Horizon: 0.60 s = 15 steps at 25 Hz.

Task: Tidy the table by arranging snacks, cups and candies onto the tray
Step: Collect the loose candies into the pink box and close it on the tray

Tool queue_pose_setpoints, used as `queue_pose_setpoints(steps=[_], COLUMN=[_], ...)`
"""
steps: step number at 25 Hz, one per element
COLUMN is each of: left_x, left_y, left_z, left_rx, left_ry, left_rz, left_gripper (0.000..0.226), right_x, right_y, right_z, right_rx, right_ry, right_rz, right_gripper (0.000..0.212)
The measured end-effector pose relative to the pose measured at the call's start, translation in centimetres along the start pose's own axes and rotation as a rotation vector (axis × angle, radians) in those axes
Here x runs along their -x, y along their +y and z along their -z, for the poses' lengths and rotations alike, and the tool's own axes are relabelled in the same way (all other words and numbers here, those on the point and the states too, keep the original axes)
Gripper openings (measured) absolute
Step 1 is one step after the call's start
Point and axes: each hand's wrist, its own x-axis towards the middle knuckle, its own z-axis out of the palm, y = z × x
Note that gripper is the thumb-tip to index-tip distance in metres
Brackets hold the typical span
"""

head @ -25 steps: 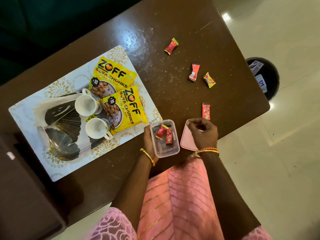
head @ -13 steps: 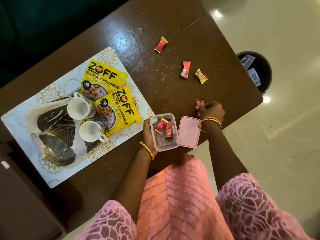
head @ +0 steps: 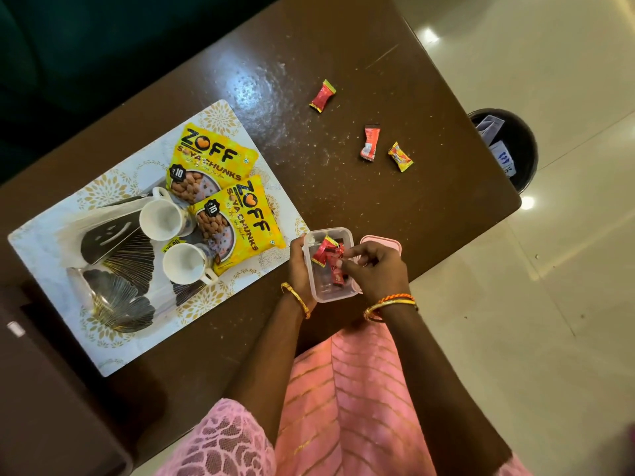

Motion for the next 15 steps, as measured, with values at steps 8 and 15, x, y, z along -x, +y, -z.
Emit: queue_pose_setpoints(steps=[8,15], left_x=[0.0,-1.2], left_y=[1.6,3.5], left_z=[-1.1,-2.7], left_rx=[0.062,0.058], left_ry=[-0.038,-0.017], left_rz=[-0.032,-0.117], left_gripper=[0.053,0.053], right_x=[-10.0,-16.6], right_y=[-2.5,-2.7], right_z=[4.6,4.1], right_rx=[-0.031,0.500], right_ry=[0.407,0.354], right_rz=[-0.014,0.228], right_gripper=[0.012,0.034])
